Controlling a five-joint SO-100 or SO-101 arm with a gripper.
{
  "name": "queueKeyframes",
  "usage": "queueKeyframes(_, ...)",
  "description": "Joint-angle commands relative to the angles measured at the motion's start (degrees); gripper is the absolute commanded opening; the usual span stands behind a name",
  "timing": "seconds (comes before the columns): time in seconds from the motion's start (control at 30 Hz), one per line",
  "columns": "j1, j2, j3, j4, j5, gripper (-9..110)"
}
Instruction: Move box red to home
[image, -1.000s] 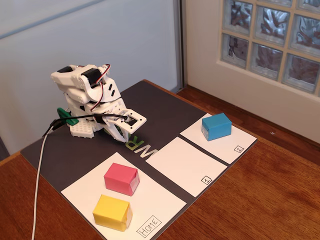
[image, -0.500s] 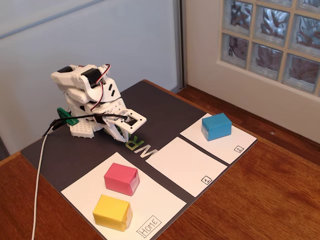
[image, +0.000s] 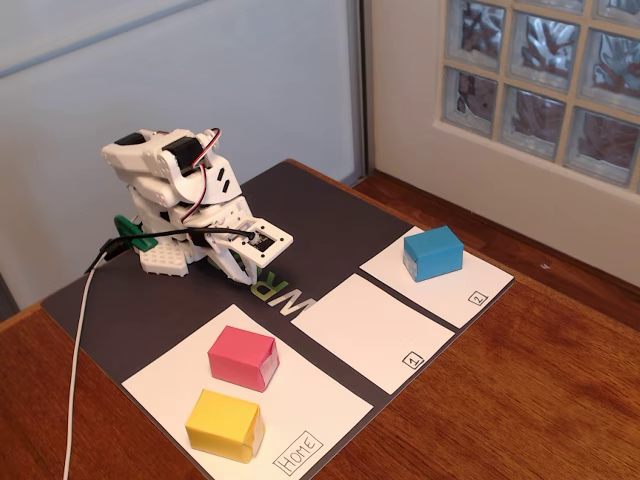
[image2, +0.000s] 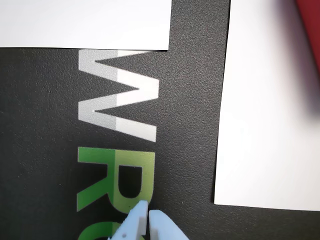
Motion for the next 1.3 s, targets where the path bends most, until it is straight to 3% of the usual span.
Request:
queueKeyframes(0.0, -0.3, 3.0, -0.4, 3.5, 0.4, 0)
queueKeyframes(1.27, -0.3, 3.0, -0.4, 3.5, 0.4, 0)
